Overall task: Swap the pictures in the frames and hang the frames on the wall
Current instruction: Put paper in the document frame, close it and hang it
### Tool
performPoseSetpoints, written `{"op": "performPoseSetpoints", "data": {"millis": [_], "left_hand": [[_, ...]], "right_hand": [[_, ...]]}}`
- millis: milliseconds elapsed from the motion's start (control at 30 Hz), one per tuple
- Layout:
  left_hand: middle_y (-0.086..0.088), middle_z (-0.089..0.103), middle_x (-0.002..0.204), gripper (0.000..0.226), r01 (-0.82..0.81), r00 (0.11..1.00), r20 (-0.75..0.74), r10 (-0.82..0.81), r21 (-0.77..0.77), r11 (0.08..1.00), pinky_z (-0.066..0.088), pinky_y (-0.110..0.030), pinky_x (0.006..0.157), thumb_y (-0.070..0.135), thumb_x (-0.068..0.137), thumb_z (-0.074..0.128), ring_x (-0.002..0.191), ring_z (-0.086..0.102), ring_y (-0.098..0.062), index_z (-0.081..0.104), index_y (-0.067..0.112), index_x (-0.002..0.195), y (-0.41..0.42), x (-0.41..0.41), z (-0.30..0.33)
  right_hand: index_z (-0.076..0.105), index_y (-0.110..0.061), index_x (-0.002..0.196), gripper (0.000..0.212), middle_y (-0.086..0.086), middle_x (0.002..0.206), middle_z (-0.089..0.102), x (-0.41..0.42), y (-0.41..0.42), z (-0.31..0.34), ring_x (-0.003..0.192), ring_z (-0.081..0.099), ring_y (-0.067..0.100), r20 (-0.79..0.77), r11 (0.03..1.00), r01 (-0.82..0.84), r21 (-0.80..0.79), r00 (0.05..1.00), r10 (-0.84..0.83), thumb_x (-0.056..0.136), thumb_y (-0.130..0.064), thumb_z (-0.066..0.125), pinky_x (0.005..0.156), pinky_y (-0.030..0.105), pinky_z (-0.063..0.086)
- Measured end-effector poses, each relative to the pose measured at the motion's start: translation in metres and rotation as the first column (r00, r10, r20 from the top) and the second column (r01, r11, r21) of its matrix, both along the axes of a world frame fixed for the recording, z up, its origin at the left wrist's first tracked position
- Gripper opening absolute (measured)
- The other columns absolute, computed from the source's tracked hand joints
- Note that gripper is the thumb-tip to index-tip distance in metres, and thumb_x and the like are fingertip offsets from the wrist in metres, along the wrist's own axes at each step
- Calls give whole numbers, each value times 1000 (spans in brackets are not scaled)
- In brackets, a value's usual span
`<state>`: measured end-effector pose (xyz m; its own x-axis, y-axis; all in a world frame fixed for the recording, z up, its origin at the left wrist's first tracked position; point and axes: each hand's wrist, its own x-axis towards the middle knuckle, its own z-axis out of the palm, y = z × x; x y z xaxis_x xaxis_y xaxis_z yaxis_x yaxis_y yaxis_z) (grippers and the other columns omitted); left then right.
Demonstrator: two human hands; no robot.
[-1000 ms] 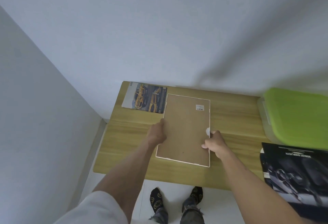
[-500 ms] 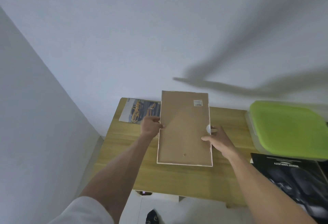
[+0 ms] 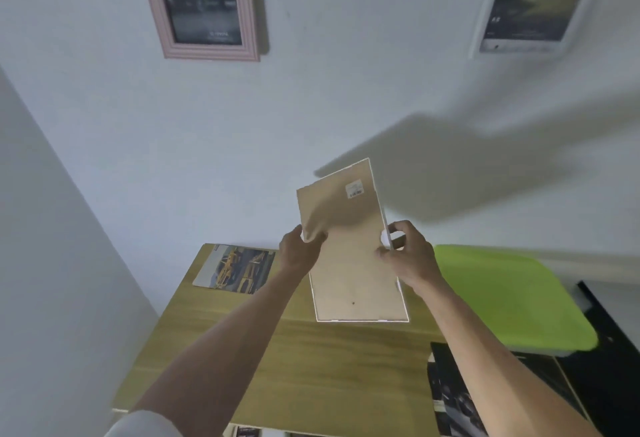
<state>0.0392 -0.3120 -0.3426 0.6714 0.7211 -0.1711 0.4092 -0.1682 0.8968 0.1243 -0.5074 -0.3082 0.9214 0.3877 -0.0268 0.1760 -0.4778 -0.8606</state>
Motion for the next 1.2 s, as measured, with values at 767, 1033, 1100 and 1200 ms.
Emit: {"op": "performPoseSetpoints", "data": {"millis": [767,1033,1100,1200], "left_hand": [[-15,75,99,16,114,929,368,-40,-182,977,56,-57,85,11,90,61,87,71,-32,66,5,104,-69,7,87],[-10,75,99,15,213,906,387,-168,-75,974,50,-43,79,14,96,57,86,66,-26,58,17,111,-15,-15,98],[-12,74,102,16,232,898,399,-187,-65,971,48,-49,83,18,95,57,88,64,-28,59,18,111,1,-17,100],[-15,72,108,21,237,887,424,-185,-72,969,46,-51,88,23,90,59,89,62,-27,62,21,110,21,-17,108]], "right_hand": [[59,-29,128,45,-2,119,62,24,-54,14,100,63,9,357,949,-298,-108,879,316,89,-49,65,92,36,54],[28,-29,149,68,13,141,44,62,-29,28,129,46,26,172,997,-74,3,982,72,91,-34,65,100,38,41],[29,-32,149,65,8,135,51,62,-22,34,117,55,23,128,993,-106,53,987,98,94,-32,63,89,31,45],[38,-42,142,57,-1,120,64,63,-10,43,99,64,13,130,981,-106,162,988,86,93,-28,64,81,36,55]]}}
